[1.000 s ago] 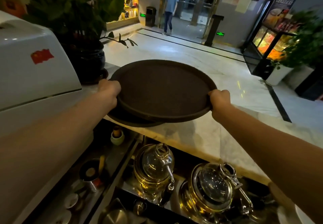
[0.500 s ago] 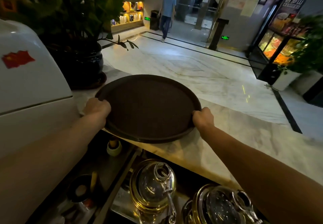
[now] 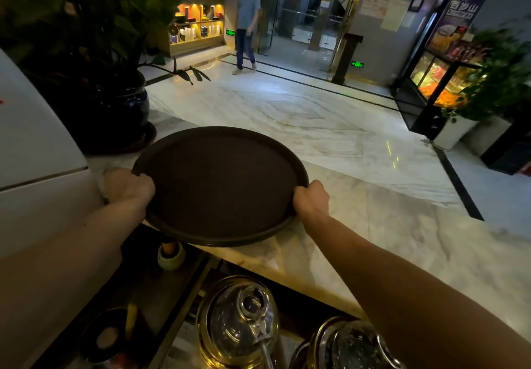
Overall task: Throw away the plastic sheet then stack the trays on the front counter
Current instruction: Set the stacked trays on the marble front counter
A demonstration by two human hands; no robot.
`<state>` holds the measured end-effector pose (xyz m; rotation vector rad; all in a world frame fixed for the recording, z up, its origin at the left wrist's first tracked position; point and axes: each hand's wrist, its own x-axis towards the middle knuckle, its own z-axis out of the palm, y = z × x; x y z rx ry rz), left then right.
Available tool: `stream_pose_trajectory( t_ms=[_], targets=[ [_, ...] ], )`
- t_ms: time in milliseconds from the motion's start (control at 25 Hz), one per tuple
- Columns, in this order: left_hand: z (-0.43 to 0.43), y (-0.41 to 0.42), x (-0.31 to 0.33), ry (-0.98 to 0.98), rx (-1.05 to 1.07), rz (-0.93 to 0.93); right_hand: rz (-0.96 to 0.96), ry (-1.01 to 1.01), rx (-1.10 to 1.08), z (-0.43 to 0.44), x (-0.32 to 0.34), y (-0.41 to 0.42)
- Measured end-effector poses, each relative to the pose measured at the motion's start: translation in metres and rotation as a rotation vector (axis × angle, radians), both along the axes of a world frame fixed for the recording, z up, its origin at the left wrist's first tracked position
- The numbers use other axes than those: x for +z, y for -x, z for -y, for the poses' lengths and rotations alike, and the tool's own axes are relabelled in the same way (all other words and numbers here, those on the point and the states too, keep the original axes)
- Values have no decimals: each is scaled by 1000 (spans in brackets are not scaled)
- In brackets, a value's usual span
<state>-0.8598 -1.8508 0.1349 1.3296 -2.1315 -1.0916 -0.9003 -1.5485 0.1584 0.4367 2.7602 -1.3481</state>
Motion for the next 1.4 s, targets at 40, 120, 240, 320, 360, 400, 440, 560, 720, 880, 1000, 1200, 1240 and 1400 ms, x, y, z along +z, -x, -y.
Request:
stream_pose_trajectory(
  t_ms=[40,120,240,320,360,400,440,560,720,880,1000,1200,1240,1400],
  targets=[
    [2,-1,1,37,-17,6,-2,4,0,3,-1,1],
    [6,-4,2,40,-27,-15,-9,4,1,7,0,3],
    [7,-7,7,4,-12,-34,-25,-6,-4,10,2,4],
    [7,-11,10,14,-30,-17,-31,-7,-4,13,1,4],
    [6,-12,11,24,-38,-11,-34,-13,-3,14,0,4],
    [6,-14,13,36,-43,-5,-35,-22,-2,15,-1,4],
    [5,-15,14,53,-46,3,-40,-29,-4,16,-1,4],
    [-2,-17,21,116,-57,55,-56,-44,-11,18,0,5],
    [-14,-19,30,221,-164,141,-89,-32,-45,18,-2,4],
    [-19,-22,34,272,-214,149,-113,13,-39,18,-4,10],
    [-24,-22,39,195,-158,128,-133,16,-14,17,-6,17],
    [-26,-24,42,168,-136,117,-128,15,17,16,-7,22],
    [-27,-25,42,174,-134,114,-127,14,14,16,-7,22],
    [-34,-30,44,207,-137,128,-128,-10,3,9,-8,19]
  ],
)
